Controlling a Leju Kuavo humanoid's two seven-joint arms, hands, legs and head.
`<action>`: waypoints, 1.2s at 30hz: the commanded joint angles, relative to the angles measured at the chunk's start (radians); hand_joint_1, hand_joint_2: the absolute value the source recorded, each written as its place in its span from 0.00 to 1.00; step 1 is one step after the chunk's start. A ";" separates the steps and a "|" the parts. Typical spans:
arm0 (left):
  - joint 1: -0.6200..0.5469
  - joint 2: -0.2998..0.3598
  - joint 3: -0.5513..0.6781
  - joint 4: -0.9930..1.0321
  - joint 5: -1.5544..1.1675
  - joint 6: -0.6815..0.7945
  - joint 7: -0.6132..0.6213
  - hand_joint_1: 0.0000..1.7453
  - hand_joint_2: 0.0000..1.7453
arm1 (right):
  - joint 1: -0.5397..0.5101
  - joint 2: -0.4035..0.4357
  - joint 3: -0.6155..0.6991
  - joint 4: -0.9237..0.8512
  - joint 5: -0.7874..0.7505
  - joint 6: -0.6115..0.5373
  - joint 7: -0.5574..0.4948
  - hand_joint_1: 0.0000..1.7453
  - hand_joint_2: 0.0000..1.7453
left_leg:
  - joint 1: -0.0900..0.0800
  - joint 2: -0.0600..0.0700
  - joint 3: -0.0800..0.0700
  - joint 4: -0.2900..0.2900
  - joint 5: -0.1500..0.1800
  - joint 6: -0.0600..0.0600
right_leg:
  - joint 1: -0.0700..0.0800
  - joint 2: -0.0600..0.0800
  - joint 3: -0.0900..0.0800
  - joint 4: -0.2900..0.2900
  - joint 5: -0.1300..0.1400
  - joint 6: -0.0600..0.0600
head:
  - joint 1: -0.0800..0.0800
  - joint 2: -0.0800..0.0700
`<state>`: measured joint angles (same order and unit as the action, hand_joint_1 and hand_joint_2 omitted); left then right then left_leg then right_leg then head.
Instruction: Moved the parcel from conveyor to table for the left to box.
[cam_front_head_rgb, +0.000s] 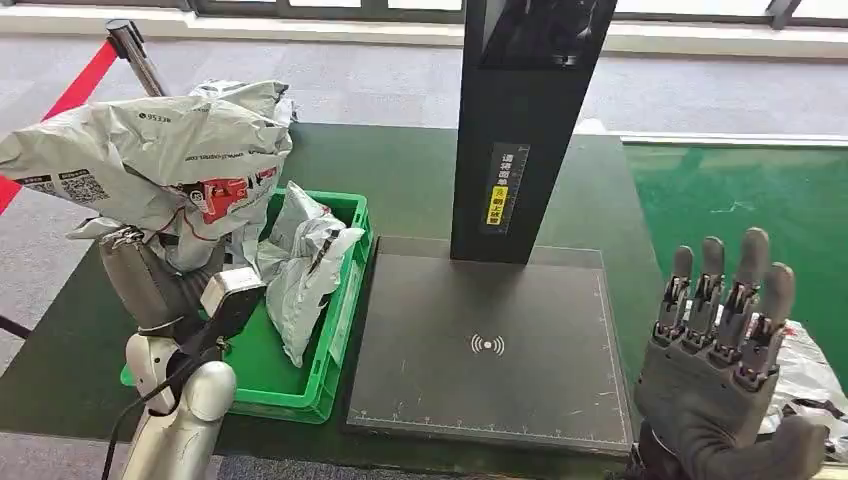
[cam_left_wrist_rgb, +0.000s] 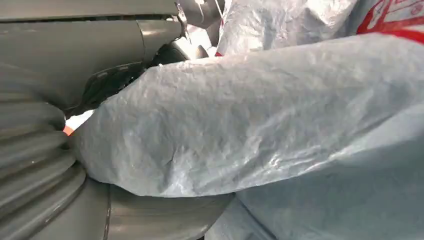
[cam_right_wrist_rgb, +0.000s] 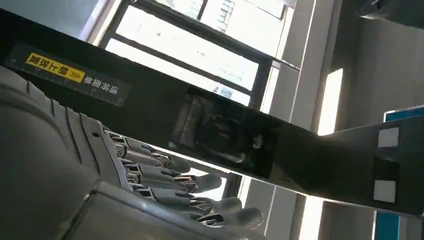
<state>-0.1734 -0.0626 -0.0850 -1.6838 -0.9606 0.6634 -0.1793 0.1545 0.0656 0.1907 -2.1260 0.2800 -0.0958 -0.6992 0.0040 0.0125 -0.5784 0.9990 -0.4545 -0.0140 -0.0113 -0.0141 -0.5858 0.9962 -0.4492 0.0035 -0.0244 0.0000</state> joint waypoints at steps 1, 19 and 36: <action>-0.008 -0.019 0.052 0.053 -0.001 -0.032 0.011 1.00 1.00 | -0.017 -0.014 -0.011 0.038 -0.002 -0.004 0.002 0.00 0.00 | 0.000 0.000 0.002 -0.002 0.000 0.000 | 0.000 0.001 0.002 -0.002 0.000 0.000 | 0.000 0.000; -0.083 -0.020 0.092 0.314 -0.059 -0.206 0.204 0.00 0.00 | -0.084 -0.020 0.010 0.076 0.022 0.017 0.047 0.00 0.00 | 0.000 -0.001 0.002 -0.001 0.000 0.000 | 0.001 0.001 0.002 -0.001 0.001 -0.001 | 0.000 0.000; -0.120 -0.102 0.252 0.372 -0.002 0.035 0.109 0.00 0.00 | -0.146 0.012 0.048 0.095 0.063 -0.007 0.105 0.00 0.00 | 0.000 0.000 0.002 -0.001 0.001 0.000 | 0.000 0.002 0.001 -0.001 0.001 -0.001 | 0.000 0.000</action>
<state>-0.2444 -0.1236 0.0901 -1.3969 -0.9609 0.6931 -0.0656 0.0466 0.0679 0.2056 -2.0832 0.3445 -0.0965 -0.5970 0.0040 0.0123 -0.5784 0.9991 -0.4541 -0.0143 -0.0110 -0.0144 -0.5854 0.9963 -0.4487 0.0033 -0.0244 0.0000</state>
